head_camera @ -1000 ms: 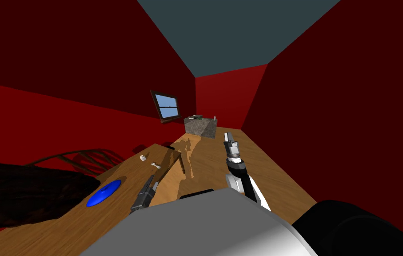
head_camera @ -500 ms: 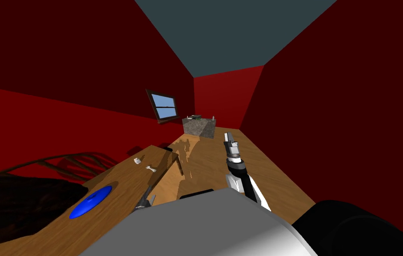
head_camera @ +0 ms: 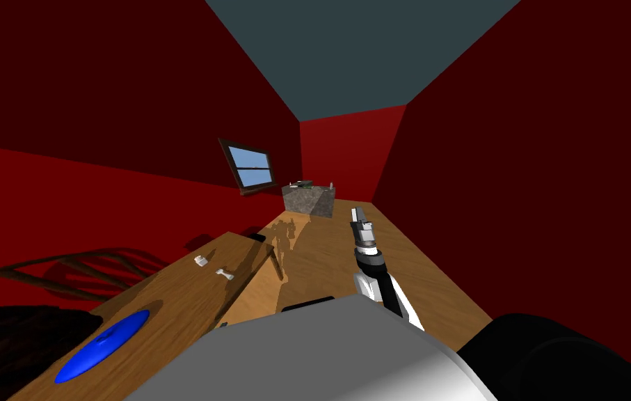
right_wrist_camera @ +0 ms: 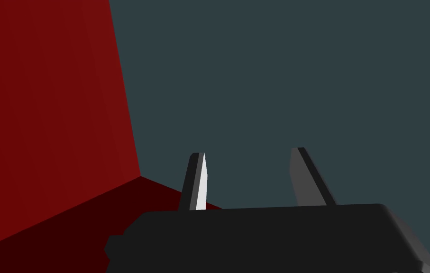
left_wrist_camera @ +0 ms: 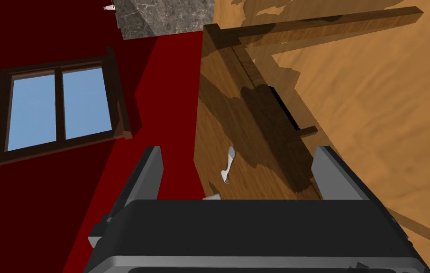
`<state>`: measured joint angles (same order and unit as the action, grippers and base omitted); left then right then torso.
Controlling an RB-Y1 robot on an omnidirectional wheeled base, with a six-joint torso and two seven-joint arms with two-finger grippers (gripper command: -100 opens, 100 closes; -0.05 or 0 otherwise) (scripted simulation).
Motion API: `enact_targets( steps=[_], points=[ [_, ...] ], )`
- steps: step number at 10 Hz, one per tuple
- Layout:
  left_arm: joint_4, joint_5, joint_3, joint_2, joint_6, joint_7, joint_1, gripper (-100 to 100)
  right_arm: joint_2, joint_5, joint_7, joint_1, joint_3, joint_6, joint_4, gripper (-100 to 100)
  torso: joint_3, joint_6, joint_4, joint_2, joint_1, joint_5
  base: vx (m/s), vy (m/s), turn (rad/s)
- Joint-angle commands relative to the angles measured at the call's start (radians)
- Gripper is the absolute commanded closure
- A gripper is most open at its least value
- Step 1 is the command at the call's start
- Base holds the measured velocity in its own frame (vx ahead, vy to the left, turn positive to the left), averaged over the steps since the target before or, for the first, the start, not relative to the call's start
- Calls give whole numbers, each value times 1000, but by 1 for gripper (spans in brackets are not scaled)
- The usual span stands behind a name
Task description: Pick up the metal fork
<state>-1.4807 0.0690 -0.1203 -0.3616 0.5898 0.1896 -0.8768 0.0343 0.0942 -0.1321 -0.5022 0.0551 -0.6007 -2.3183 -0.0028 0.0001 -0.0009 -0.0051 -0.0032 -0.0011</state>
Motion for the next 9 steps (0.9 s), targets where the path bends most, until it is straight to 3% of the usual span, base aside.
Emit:
enact_targets(
  steps=[1,4,5,6,8,9],
  points=[
    [48,2,-5,-12,-1,7,-5,-100,0,0,0,0,0,0,0,0,0,0,0,0,0,0,89,-46,-35],
    [140,7,-31,-62,18,26,-35,-100,0,0,0,0,0,0,0,0,0,0,0,0,1,0,99,-41,-74],
    [182,7,-31,-62,18,26,-35,-100,0,0,0,0,0,0,0,0,0,0,0,0,1,0,88,-17,-35],
    [215,9,-45,-86,27,35,-47,-100,0,0,0,0,0,0,0,0,0,0,0,0,2,0,129,-27,-68],
    [249,9,-45,-86,27,35,-47,-100,0,0,0,0,0,0,0,0,-1,0,0,-2,2,0,82,-7,-22],
    [286,12,-59,-110,36,44,-56,-100,0,0,0,0,0,0,0,0,1,0,0,2,3,1,88,15,-99]
  ],
)
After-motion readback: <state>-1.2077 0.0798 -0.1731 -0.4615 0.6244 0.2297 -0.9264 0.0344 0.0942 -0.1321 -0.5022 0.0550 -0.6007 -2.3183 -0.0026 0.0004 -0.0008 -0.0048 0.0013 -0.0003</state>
